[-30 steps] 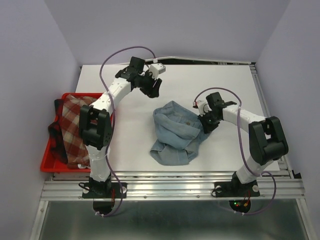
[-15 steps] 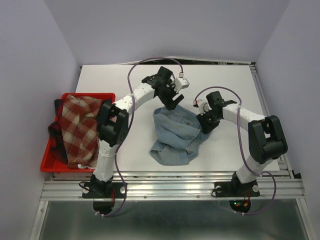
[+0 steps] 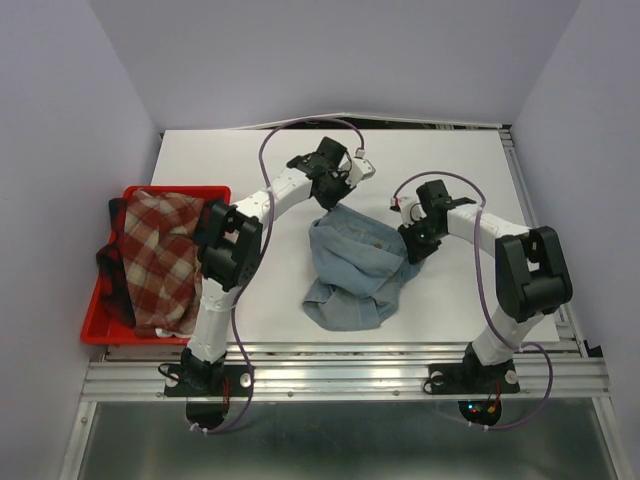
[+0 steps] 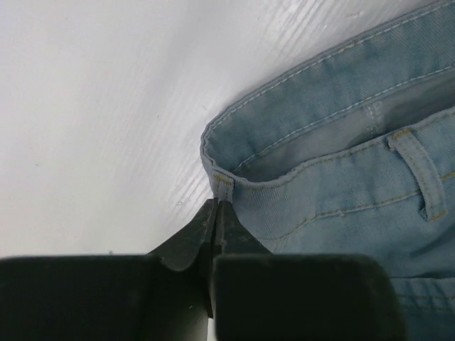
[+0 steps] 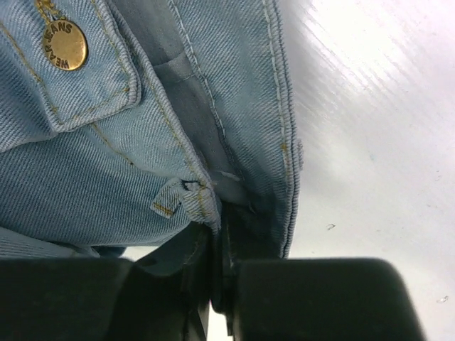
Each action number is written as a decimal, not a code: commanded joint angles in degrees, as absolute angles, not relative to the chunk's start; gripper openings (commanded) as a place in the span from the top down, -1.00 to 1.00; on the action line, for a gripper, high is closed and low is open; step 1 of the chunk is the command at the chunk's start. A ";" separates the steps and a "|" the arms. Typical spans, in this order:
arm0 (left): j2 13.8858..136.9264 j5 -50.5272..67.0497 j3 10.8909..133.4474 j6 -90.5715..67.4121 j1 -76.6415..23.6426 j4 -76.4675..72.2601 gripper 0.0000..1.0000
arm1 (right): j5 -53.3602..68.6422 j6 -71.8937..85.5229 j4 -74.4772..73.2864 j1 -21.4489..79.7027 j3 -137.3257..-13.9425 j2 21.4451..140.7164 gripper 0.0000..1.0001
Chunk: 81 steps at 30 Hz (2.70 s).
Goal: Fold and stack the skirts
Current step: Flatten the skirt out
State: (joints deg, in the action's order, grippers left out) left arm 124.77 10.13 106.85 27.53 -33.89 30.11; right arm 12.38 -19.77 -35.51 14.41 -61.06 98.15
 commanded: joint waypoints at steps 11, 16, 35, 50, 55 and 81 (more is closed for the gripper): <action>113.55 19.43 118.03 22.59 -24.25 30.23 0.41 | 7.71 -24.52 -37.61 7.65 -72.50 92.72 0.75; 116.71 14.61 116.72 19.26 -31.09 31.12 -0.41 | 11.07 -24.35 -40.96 7.65 -73.13 97.11 0.71; 133.94 6.50 121.55 8.35 -37.09 28.74 -0.55 | 10.28 -24.79 -37.44 7.65 -70.93 102.65 0.71; 134.21 11.25 119.71 8.79 -33.93 24.17 1.00 | 8.79 -24.17 -36.04 5.19 -72.33 104.50 0.72; 131.15 16.42 118.74 8.18 -29.98 21.63 1.00 | 9.31 -24.17 -36.12 3.96 -72.69 104.42 0.72; 97.68 39.37 115.15 14.06 -16.70 18.39 1.00 | 1.49 -29.70 -36.03 -2.81 -95.18 88.34 0.99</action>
